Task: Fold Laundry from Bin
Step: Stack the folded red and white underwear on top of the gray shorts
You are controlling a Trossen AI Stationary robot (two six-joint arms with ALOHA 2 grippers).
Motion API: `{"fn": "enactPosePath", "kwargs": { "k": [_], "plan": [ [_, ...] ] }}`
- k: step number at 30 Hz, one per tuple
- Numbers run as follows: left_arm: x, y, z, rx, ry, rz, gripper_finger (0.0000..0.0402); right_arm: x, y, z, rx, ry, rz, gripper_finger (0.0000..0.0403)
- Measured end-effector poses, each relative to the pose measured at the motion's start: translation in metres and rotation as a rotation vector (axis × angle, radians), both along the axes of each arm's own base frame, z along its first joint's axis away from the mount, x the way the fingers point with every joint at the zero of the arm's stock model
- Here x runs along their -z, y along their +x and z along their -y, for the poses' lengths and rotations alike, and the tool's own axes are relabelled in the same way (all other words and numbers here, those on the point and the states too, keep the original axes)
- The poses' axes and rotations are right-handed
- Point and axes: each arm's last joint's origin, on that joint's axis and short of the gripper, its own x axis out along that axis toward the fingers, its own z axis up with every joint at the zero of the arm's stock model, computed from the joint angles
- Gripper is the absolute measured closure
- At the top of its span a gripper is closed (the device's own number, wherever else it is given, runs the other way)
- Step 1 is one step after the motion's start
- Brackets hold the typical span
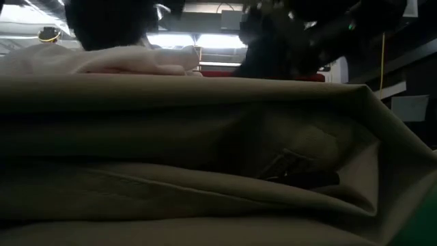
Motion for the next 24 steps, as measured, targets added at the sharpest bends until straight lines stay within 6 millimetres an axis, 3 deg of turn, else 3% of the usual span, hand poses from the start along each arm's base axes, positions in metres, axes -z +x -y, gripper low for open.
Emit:
{"fn": "enactPosePath", "kwargs": {
  "k": [8,14,19,24],
  "plan": [
    [0.045,-0.019,-0.022,-0.070,0.013,-0.184,0.0244,0.027,0.003,0.000,-0.004,-0.010,-0.079,0.0196],
    [0.077,-0.028,-0.027,-0.065,-0.008,-0.150,0.0244,0.046,0.005,0.000,0.019,-0.033,-0.126,0.0196],
    [0.082,-0.030,-0.028,-0.064,-0.012,-0.132,0.0244,0.054,0.005,0.000,0.023,-0.038,-0.137,0.0196],
    [0.070,-0.029,-0.026,-0.098,0.007,-0.192,0.0244,0.050,0.005,0.000,0.019,-0.033,-0.124,0.0196]
  ]
}}
